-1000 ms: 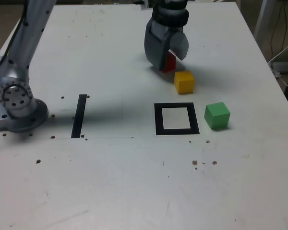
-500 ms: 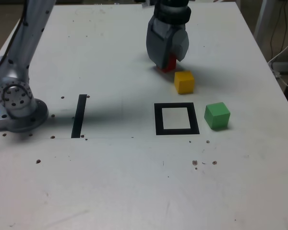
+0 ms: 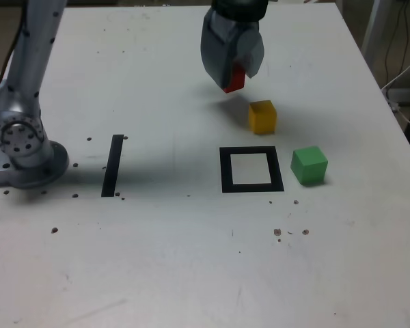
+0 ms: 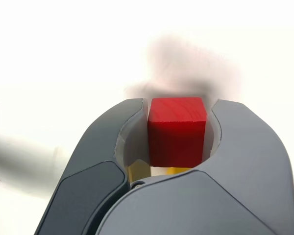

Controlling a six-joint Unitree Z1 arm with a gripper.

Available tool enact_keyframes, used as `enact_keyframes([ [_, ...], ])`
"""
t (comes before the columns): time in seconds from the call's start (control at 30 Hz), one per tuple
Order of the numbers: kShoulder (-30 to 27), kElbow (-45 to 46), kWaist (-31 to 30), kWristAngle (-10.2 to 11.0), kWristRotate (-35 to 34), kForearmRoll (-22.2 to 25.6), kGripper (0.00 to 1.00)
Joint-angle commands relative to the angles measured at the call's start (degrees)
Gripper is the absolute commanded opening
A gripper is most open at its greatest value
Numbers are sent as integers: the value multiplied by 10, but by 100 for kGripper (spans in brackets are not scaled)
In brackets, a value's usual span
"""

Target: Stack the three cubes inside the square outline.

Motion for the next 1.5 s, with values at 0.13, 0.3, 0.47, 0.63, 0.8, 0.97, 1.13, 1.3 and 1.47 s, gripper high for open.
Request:
enact_keyframes([
  [0.13, -67, 47, -74, 12, -8, 13, 22],
  [0.3, -100, 99, -154, -2, -42, -12, 22],
  [0.47, -109, 119, -224, -26, -77, -31, 22],
  [0.63, -88, 116, -253, -41, -88, -50, 22],
  [0.8, -67, 124, -257, -45, -83, -72, 22],
  [0.97, -40, 123, -258, -50, -72, -90, 22],
  [1.13, -29, 123, -260, -59, -57, -100, 22],
  [1.3, -29, 134, -269, -67, -52, -116, 22],
  [1.47, -31, 138, -274, -67, -49, -130, 23],
])
